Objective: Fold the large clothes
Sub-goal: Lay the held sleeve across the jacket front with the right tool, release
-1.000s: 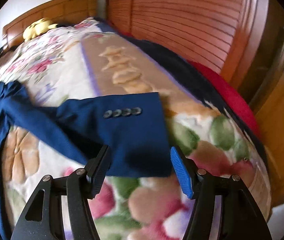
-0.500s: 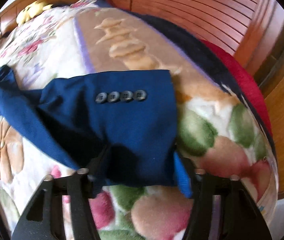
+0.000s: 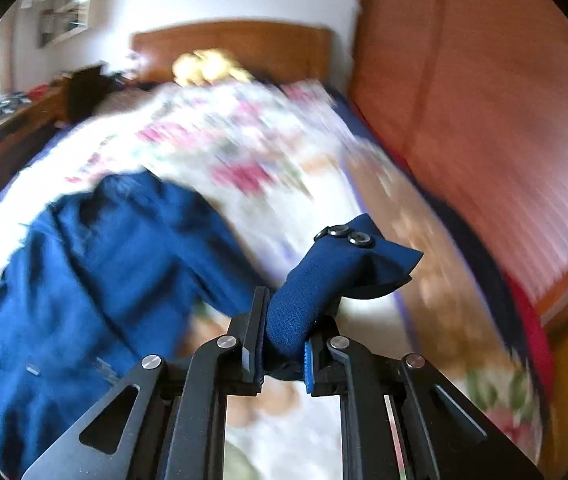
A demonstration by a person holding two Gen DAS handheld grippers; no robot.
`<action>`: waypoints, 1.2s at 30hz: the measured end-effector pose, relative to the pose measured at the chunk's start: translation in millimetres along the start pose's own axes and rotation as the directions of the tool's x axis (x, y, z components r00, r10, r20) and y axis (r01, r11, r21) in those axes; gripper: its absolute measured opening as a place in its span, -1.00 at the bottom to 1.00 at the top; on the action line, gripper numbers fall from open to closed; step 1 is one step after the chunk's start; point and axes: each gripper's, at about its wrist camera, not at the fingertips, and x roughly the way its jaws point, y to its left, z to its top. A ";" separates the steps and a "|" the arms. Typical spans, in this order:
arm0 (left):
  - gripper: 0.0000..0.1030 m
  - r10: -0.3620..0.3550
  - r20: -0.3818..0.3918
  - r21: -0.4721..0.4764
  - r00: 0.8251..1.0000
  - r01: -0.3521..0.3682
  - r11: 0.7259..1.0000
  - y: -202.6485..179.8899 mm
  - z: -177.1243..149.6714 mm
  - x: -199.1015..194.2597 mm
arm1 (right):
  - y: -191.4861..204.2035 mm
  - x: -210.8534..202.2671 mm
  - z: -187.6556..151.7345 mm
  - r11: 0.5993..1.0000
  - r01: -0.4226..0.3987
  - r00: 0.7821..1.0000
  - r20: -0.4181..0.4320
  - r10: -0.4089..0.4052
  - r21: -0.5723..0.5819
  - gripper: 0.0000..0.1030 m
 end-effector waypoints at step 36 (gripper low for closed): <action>-0.25 0.059 0.049 -0.030 0.997 -0.058 0.998 30.2 3.4 -16.6 | 208.4 -84.8 3.7 0.904 -0.320 0.947 -0.058 0.317 -0.282 0.14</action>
